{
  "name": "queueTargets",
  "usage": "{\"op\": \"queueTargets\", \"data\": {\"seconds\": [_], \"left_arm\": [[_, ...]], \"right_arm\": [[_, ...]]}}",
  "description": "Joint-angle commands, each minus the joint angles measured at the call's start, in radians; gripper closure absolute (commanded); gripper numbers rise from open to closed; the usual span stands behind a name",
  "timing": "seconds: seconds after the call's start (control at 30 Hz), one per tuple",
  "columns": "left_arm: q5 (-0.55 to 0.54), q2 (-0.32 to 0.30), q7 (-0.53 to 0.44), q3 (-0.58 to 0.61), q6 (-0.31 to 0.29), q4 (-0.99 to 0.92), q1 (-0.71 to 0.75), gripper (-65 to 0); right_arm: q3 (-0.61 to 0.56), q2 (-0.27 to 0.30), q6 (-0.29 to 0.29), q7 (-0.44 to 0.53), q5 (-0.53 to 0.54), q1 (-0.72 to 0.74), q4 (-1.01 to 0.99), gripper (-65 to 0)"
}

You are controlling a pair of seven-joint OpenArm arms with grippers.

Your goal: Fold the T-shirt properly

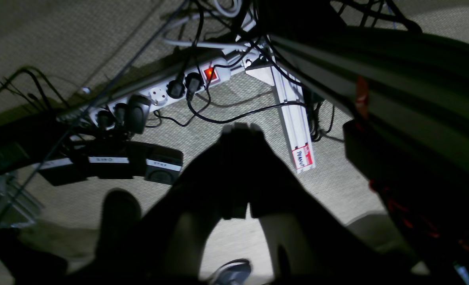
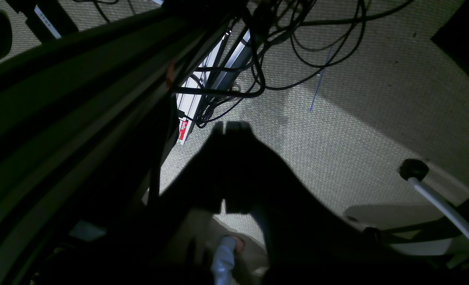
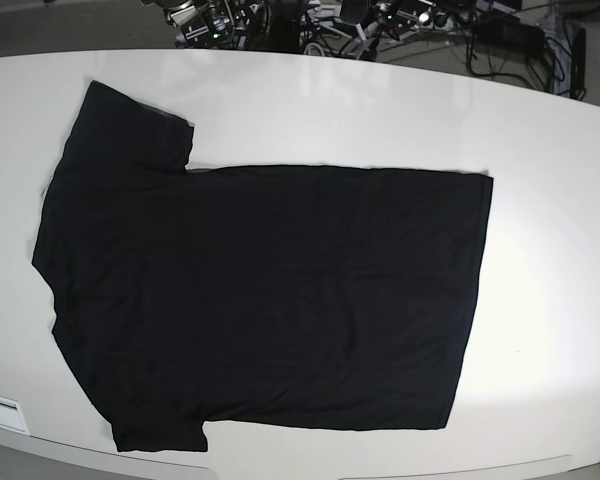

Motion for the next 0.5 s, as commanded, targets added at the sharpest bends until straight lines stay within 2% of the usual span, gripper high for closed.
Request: {"op": "queueTargets", "data": {"seconds": [0.0,0.1,0.47], "left_arm": [[0.008,-0.002,-0.011,0.0,-0.006,0.005,0.002,0.0],[0.007,-0.002,-0.011,0.0,-0.006,0.005,0.002,0.0],[0.006,-0.002,0.001,0.0,-0.006,0.005,0.002,0.0]], "right_arm": [[0.003,-0.002,-0.004,0.008,0.0,0.003,0.009,0.0],[0.003,-0.002,-0.026,0.008,0.0,0.003,0.009,0.0],[0.003,-0.002,-0.022,0.003,0.0,0.003,0.009,0.0]]}}
